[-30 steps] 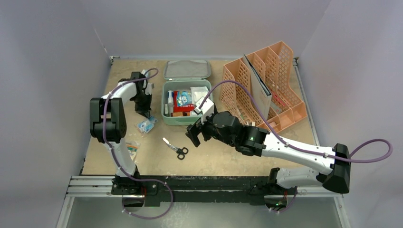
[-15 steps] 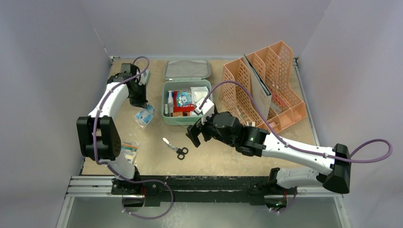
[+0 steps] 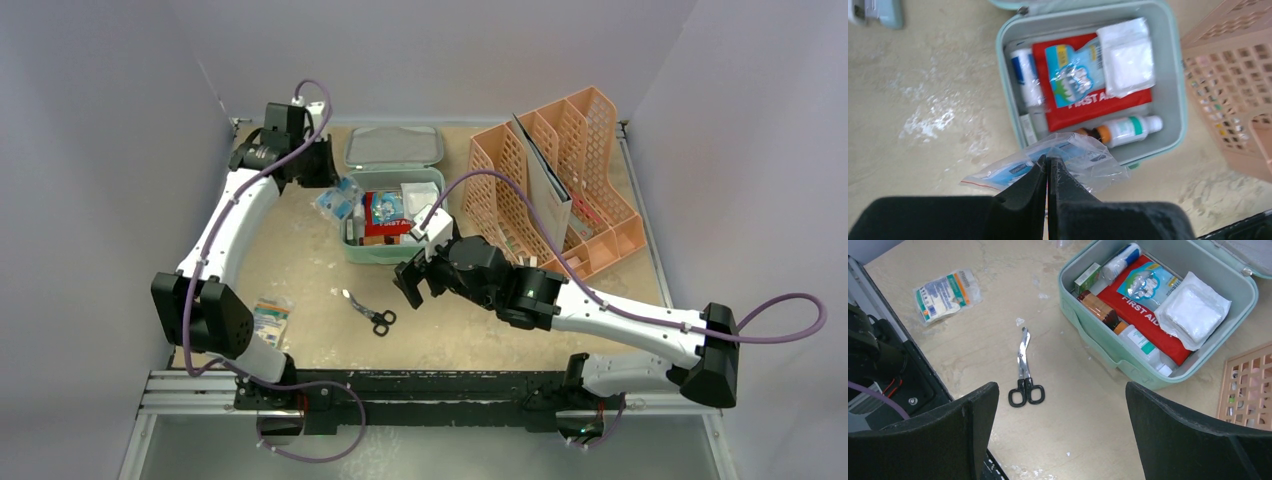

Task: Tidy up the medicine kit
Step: Place the medical item at the medicine box.

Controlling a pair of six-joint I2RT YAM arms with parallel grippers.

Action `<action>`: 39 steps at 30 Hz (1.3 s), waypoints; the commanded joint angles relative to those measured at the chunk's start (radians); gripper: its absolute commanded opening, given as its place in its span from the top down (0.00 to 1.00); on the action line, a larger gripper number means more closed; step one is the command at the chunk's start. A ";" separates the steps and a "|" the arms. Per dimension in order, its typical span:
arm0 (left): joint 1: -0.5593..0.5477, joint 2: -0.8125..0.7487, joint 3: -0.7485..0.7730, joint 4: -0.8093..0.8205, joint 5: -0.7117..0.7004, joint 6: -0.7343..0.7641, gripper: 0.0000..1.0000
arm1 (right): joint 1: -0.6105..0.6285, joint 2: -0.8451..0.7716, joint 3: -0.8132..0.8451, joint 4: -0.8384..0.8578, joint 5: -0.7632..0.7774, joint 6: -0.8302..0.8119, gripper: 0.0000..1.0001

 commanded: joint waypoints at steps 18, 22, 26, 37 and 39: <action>-0.174 0.271 0.065 0.276 -0.209 -0.545 1.00 | 0.000 -0.049 -0.004 0.005 0.072 -0.030 0.01; -0.175 0.294 -0.005 0.364 -0.209 -0.670 1.00 | 0.000 -0.046 -0.001 0.008 0.070 -0.031 0.01; -0.184 0.327 -0.008 0.382 -0.238 -0.703 1.00 | 0.000 -0.048 -0.001 0.004 0.073 -0.036 0.01; -0.185 0.358 -0.033 0.420 -0.318 -0.776 1.00 | -0.001 -0.050 -0.001 0.003 0.071 -0.043 0.01; -0.185 0.366 -0.031 0.422 -0.318 -0.788 1.00 | 0.000 -0.051 -0.001 0.003 0.072 -0.045 0.01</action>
